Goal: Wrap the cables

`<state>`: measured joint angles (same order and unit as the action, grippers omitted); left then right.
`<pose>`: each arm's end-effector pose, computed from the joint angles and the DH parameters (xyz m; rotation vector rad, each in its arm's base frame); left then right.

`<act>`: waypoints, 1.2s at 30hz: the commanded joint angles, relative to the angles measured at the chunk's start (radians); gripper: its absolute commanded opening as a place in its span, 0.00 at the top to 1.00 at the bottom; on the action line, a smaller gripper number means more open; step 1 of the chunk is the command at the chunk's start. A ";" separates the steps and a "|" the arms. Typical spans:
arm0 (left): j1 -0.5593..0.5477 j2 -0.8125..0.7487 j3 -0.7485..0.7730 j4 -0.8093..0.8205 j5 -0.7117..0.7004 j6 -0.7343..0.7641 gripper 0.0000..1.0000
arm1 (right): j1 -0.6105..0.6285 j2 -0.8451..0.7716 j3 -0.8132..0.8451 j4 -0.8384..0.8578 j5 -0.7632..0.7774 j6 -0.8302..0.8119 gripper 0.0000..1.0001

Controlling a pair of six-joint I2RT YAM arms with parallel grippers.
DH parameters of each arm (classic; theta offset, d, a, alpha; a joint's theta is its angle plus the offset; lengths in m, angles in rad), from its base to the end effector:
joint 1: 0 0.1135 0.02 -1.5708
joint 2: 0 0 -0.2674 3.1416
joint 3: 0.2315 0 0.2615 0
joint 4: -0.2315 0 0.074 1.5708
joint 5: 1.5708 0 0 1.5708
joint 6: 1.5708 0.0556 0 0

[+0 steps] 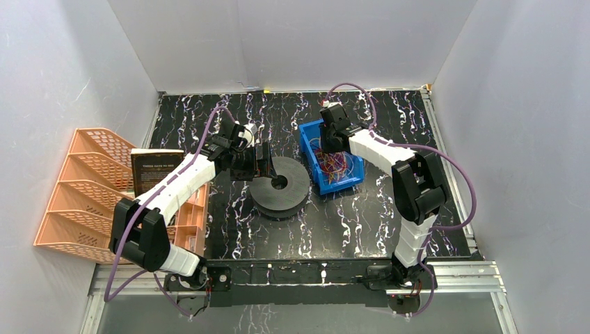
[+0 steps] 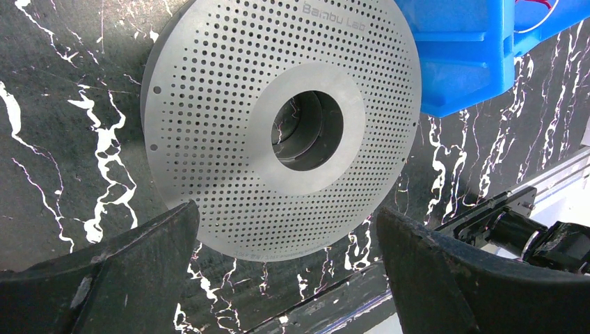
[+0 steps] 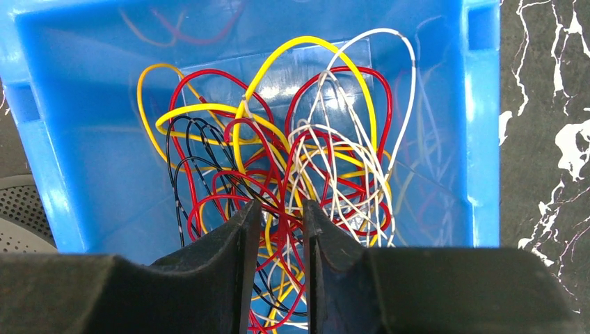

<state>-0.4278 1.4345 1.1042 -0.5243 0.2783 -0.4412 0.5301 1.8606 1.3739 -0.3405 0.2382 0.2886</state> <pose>0.2917 -0.1498 0.2565 0.1149 2.5130 -0.7149 0.3829 0.2092 0.2095 -0.1755 2.3639 0.1075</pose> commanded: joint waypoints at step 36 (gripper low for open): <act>-0.003 -0.029 0.059 -0.052 0.037 0.021 0.02 | -0.004 -0.112 -0.009 -0.014 -0.007 -0.033 1.00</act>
<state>-0.4278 1.4345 1.1164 -0.5407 0.2935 -0.4339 0.5297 1.8313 1.3720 -0.3599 0.2062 0.2718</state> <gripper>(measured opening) 0.983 0.013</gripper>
